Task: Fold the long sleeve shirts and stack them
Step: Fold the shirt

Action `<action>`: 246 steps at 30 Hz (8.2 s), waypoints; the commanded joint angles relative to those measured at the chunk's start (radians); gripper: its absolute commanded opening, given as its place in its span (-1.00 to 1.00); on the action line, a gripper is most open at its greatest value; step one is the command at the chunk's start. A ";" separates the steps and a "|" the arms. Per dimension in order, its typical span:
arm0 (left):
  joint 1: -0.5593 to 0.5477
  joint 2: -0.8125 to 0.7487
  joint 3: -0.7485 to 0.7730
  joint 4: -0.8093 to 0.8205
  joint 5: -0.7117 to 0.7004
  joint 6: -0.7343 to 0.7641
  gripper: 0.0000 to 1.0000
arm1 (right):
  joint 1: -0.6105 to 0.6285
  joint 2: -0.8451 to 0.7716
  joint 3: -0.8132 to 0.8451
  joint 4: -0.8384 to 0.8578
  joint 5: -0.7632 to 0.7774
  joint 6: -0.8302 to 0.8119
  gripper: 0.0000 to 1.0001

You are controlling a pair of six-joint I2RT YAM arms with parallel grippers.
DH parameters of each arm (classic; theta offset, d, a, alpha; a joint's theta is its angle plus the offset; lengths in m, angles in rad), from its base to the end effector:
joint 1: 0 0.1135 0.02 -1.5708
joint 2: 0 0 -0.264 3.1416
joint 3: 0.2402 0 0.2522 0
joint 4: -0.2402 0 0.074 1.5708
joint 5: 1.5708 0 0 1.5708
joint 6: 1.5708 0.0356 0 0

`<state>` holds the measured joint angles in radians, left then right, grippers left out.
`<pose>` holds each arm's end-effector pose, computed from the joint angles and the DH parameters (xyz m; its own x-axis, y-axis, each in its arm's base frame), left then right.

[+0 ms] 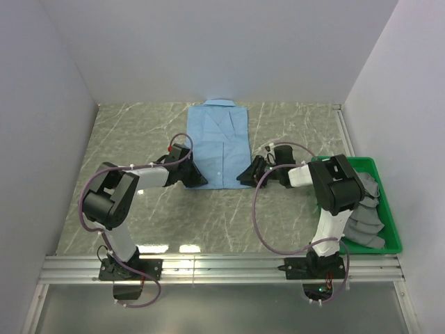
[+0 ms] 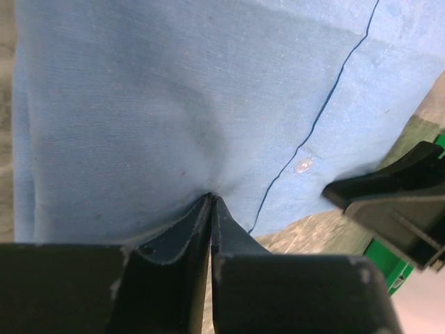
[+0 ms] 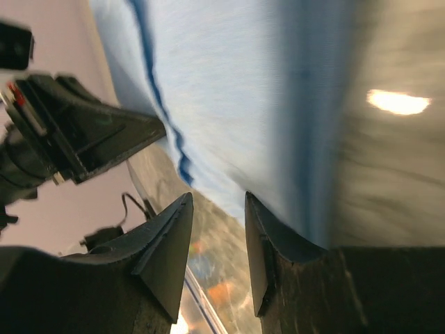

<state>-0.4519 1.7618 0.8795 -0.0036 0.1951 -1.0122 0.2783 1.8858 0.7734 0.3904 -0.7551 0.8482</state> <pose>0.3038 -0.1551 0.1373 -0.8261 -0.5237 -0.2079 -0.3053 0.7262 -0.6160 0.3192 0.1166 0.1054 -0.9413 0.2992 -0.1566 0.0173 0.5058 0.8625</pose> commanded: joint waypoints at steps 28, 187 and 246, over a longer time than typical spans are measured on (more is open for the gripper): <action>0.125 0.140 0.419 -0.003 -0.049 0.155 -0.65 | -0.079 0.080 0.349 0.152 0.148 0.077 -0.12; -0.622 0.343 0.581 -0.354 -0.539 0.765 -0.38 | -0.146 -0.910 -0.026 -0.762 0.889 -0.138 0.96; -0.441 0.025 0.415 -0.154 -0.232 0.471 -0.92 | 0.088 0.230 0.354 -0.084 0.023 0.051 0.12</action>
<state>-0.8906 1.8099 1.2663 -0.2054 -0.0490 -0.5140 0.3412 2.0880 1.1183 0.2905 -0.7277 0.9257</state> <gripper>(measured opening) 0.032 0.573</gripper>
